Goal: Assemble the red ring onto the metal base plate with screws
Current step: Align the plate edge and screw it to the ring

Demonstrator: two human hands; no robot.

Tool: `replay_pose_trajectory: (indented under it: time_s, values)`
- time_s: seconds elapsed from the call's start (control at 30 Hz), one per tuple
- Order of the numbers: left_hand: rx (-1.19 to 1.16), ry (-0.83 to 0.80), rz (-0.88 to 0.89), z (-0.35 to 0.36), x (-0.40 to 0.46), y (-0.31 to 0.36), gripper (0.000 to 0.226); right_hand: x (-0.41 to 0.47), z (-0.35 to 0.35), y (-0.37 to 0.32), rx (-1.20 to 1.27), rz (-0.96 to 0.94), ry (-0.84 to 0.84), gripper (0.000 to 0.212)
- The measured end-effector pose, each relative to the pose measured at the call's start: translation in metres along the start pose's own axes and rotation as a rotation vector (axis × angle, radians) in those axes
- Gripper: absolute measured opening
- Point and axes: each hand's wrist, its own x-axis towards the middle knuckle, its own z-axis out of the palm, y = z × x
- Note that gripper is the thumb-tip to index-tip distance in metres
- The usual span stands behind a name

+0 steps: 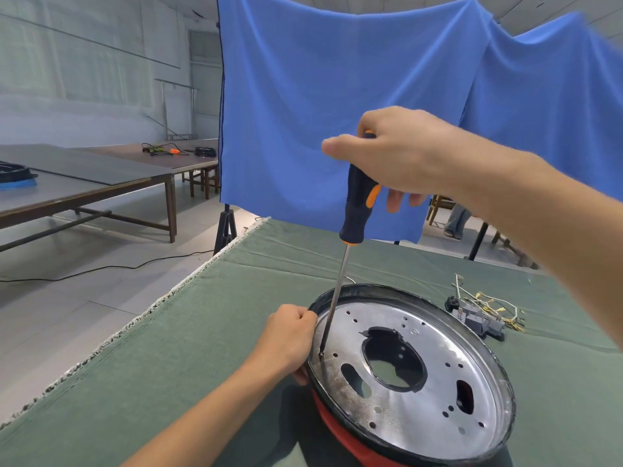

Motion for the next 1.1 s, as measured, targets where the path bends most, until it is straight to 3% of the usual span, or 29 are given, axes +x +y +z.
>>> replay_pose_trajectory:
  time_s: [0.1, 0.2, 0.27, 0.33, 0.4, 0.47, 0.53, 0.6, 0.67, 0.77, 0.9, 1.0, 1.1]
  values:
    - [0.032, -0.001, 0.007, 0.000, 0.000, 0.001, 0.030, -0.002, -0.003, -0.003, 0.115, -0.042, -0.074, 0.017]
    - [0.021, -0.004, -0.002, 0.000, 0.001, 0.000, 0.032, 0.000, -0.001, 0.003, -0.169, -0.069, 0.102, 0.039]
    - [0.016, 0.006, -0.001, 0.000, 0.002, -0.002, 0.037, -0.001, -0.004, 0.000, -0.139, -0.012, 0.001, 0.043]
    - [0.017, 0.013, 0.002, 0.001, 0.002, -0.002, 0.039, -0.002, -0.010, -0.005, 0.049, 0.004, -0.147, 0.027]
    - [0.004, 0.007, -0.004, 0.001, 0.002, -0.001, 0.036, -0.003, -0.011, -0.003, 0.027, -0.023, -0.146, 0.021]
    - [-0.006, -0.003, -0.009, 0.001, 0.001, -0.001, 0.032, 0.001, -0.011, 0.001, -0.180, -0.029, -0.044, 0.040]
    - [-0.001, -0.004, -0.008, 0.001, 0.001, -0.001, 0.032, 0.002, -0.012, 0.001, -0.196, 0.008, -0.085, 0.048]
    - [-0.006, 0.002, -0.001, 0.001, 0.001, -0.001, 0.034, 0.002, -0.012, -0.003, -0.032, 0.027, -0.183, 0.032]
    - [-0.002, 0.005, 0.000, 0.001, 0.001, -0.002, 0.035, 0.001, -0.011, -0.002, -0.027, -0.007, -0.153, 0.023]
    - [-0.002, 0.013, 0.003, 0.001, 0.002, -0.002, 0.035, 0.002, -0.009, 0.001, -0.226, -0.019, -0.042, 0.040]
    - [0.008, -0.005, 0.007, 0.000, 0.002, -0.002, 0.031, -0.003, -0.014, -0.004, -0.029, -0.021, -0.207, 0.017]
    - [0.005, -0.009, 0.012, -0.001, 0.001, -0.002, 0.030, 0.000, -0.012, -0.004, -0.206, -0.056, -0.094, 0.035]
    - [-0.001, 0.003, 0.012, -0.001, 0.000, -0.002, 0.032, -0.004, -0.013, -0.009, -0.102, -0.024, -0.184, 0.021]
